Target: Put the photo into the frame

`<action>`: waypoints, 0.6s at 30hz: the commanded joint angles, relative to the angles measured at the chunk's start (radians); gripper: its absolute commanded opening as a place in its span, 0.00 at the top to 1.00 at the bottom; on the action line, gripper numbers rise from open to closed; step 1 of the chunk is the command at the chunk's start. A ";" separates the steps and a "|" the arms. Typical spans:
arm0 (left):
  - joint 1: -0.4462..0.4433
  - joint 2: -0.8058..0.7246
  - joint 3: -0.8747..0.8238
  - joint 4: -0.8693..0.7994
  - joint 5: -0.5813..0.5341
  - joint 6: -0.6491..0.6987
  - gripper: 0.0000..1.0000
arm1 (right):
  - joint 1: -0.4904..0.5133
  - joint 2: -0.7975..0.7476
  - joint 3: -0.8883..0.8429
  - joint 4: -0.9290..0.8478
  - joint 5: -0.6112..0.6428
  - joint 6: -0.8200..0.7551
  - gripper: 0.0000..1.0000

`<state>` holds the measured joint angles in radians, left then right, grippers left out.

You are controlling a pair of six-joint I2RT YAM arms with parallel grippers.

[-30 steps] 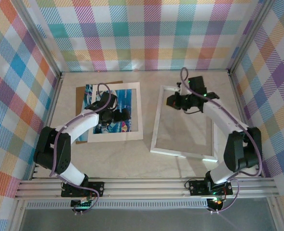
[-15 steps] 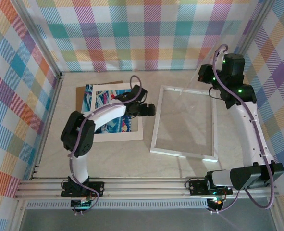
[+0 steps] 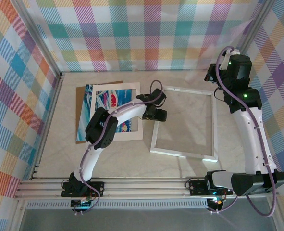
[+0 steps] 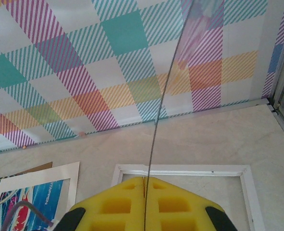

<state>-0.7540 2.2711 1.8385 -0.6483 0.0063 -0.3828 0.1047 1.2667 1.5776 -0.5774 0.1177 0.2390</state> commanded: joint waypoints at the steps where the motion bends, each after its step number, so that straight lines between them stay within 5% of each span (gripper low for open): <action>1: -0.020 0.033 0.056 -0.072 -0.008 0.021 0.22 | -0.007 -0.023 -0.001 0.033 0.014 -0.028 1.00; 18: -0.024 -0.010 -0.048 -0.028 -0.171 -0.094 0.63 | -0.007 0.027 -0.003 0.059 -0.072 -0.007 1.00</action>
<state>-0.7708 2.2993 1.8366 -0.6506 -0.1028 -0.4431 0.1040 1.2736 1.5669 -0.5636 0.0818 0.2272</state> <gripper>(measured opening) 0.377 0.065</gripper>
